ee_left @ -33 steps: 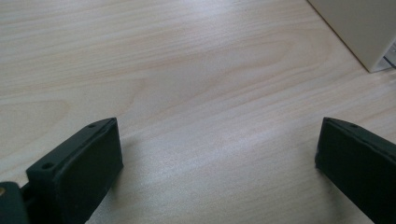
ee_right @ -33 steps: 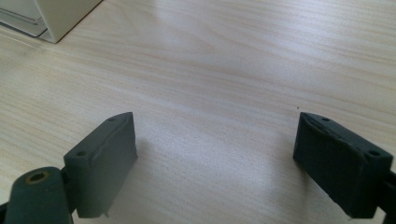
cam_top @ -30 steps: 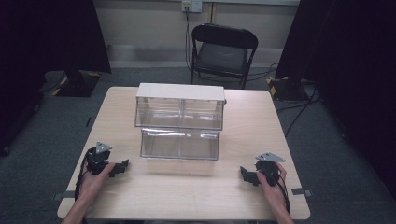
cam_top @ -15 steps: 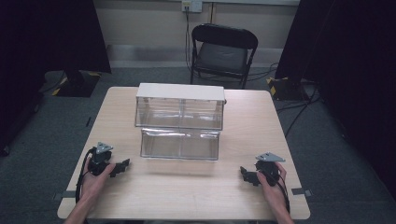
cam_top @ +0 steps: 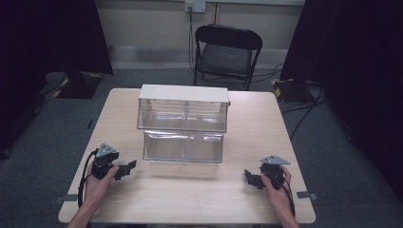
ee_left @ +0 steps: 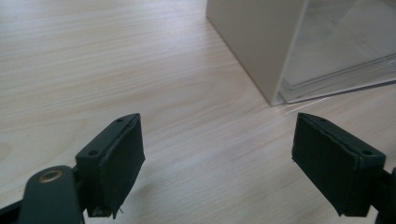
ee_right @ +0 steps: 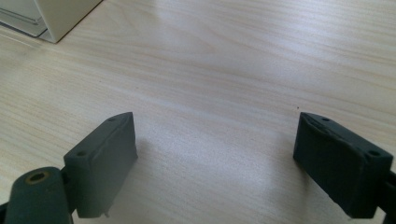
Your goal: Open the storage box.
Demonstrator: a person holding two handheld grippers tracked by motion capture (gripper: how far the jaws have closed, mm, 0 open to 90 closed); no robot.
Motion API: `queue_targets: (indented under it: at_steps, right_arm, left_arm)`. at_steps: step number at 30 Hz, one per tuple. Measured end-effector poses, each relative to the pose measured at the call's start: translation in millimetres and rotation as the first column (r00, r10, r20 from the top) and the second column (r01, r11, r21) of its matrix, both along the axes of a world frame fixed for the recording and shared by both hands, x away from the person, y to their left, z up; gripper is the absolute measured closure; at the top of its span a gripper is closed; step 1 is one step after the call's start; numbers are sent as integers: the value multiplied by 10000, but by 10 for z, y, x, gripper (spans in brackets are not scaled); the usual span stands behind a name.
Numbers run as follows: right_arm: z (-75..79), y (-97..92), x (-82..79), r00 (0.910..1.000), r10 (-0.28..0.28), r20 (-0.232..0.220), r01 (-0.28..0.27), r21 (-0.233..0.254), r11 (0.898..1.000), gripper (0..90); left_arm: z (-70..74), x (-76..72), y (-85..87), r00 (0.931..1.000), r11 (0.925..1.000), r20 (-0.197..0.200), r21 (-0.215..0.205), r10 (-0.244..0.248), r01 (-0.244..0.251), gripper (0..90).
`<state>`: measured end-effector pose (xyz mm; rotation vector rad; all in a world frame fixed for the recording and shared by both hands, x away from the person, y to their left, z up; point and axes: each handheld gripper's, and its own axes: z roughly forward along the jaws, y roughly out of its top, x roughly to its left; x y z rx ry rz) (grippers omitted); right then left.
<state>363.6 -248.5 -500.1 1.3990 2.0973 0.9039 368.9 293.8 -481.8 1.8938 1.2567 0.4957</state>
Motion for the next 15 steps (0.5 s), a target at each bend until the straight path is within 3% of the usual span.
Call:
queue_targets:
  at_steps: [13, 15]
  right_arm:
    - [0, 1, 0, 10000, -22, -3, 22, 7, 10000, 125]
    - [0, 0, 0, 10000, -6, -8, 6, 5, 10000, 125]
  left_arm:
    - [62, -71, -184, 9955, 9956, 283, -217, -901, 907, 163]
    - [71, -78, -202, 9946, 9951, 330, -87, -983, 986, 163]
